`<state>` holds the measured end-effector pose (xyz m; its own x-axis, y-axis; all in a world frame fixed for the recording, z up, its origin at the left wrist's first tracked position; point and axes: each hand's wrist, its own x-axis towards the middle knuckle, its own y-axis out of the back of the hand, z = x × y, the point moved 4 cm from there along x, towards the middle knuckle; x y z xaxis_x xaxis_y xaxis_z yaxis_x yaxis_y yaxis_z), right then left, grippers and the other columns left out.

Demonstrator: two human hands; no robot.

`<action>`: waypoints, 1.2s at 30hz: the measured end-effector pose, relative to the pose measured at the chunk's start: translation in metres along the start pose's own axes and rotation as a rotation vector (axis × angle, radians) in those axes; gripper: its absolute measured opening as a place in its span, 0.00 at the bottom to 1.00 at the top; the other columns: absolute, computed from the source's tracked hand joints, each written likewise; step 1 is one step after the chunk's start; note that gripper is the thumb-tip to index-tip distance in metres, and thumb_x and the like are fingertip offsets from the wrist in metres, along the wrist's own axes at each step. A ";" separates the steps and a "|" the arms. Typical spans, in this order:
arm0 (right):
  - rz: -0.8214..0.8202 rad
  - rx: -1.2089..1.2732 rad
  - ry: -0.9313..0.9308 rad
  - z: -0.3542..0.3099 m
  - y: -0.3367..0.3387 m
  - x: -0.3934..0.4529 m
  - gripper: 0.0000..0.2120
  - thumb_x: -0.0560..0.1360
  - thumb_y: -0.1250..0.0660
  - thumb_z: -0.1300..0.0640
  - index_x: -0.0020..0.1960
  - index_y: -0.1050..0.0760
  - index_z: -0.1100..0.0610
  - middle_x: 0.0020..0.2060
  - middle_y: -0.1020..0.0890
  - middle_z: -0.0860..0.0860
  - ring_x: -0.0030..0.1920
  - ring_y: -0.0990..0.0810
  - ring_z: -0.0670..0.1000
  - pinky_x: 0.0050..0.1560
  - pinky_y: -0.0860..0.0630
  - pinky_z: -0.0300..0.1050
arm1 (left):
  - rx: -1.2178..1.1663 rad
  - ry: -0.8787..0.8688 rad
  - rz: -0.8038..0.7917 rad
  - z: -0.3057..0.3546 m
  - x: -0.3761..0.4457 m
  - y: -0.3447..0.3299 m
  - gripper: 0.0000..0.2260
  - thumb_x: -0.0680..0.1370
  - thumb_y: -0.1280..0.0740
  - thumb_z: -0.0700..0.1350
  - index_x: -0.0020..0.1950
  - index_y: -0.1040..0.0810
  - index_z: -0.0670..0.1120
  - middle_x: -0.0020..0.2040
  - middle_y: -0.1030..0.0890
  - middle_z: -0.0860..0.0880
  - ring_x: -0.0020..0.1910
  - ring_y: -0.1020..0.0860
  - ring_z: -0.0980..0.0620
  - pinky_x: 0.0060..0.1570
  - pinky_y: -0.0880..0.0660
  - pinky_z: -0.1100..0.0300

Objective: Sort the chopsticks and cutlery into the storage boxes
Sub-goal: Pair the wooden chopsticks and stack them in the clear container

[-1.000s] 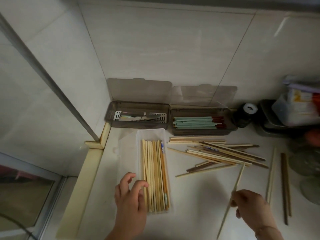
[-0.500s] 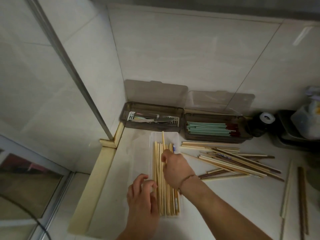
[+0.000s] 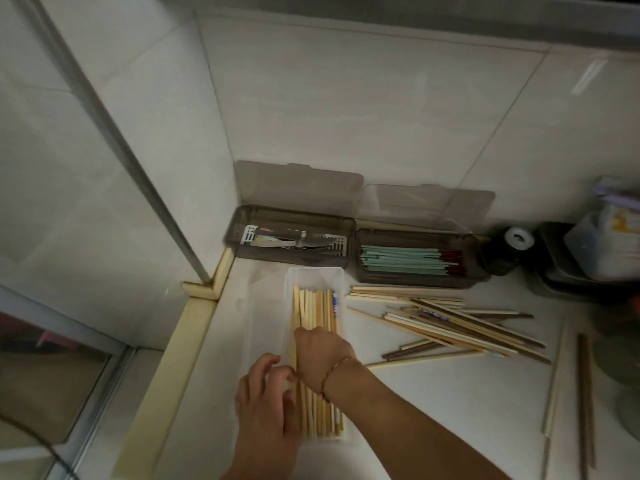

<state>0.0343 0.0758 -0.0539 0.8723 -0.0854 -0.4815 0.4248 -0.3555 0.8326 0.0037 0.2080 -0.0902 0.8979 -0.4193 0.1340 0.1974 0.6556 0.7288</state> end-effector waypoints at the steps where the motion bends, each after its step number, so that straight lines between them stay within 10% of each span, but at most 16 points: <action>1: 0.051 0.023 0.071 0.004 0.002 -0.007 0.13 0.77 0.40 0.58 0.61 0.31 0.59 0.55 0.23 0.59 0.54 0.22 0.61 0.50 0.25 0.50 | -0.006 0.001 0.014 0.000 0.001 0.000 0.11 0.72 0.45 0.50 0.52 0.30 0.58 0.64 0.31 0.51 0.54 0.32 0.49 0.52 0.31 0.48; 6: 0.614 0.425 0.241 0.074 0.015 -0.069 0.06 0.76 0.39 0.55 0.49 0.24 0.52 0.44 0.19 0.48 0.43 0.21 0.49 0.46 0.23 0.40 | -0.001 -0.026 0.098 0.004 0.001 -0.002 0.13 0.77 0.46 0.54 0.50 0.24 0.53 0.61 0.29 0.47 0.53 0.31 0.45 0.54 0.32 0.49; 10: 0.937 0.352 -0.370 0.200 -0.007 -0.133 0.05 0.73 0.32 0.60 0.46 0.21 0.53 0.39 0.18 0.50 0.36 0.20 0.51 0.35 0.24 0.41 | -0.003 -0.036 0.117 0.012 0.002 -0.003 0.11 0.71 0.45 0.48 0.49 0.27 0.56 0.60 0.28 0.46 0.53 0.31 0.44 0.55 0.34 0.50; 17: 0.639 0.431 -1.139 0.331 -0.051 -0.221 0.06 0.75 0.34 0.60 0.50 0.24 0.62 0.46 0.20 0.63 0.47 0.21 0.63 0.44 0.27 0.47 | 0.006 -0.026 0.149 0.014 0.000 -0.002 0.11 0.69 0.44 0.47 0.47 0.25 0.53 0.60 0.27 0.45 0.52 0.30 0.41 0.54 0.33 0.48; 36: 0.463 0.471 -1.140 0.304 -0.091 -0.235 0.14 0.77 0.41 0.44 0.41 0.26 0.52 0.34 0.22 0.50 0.34 0.23 0.53 0.34 0.28 0.43 | 0.063 -0.022 0.084 0.019 0.000 -0.003 0.13 0.70 0.45 0.45 0.48 0.24 0.52 0.61 0.30 0.46 0.55 0.32 0.42 0.55 0.34 0.47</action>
<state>-0.2830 -0.1550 -0.1003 0.1224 -0.9356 -0.3313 -0.1826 -0.3493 0.9190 -0.0047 0.1944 -0.0793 0.9012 -0.3786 0.2112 0.0958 0.6490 0.7547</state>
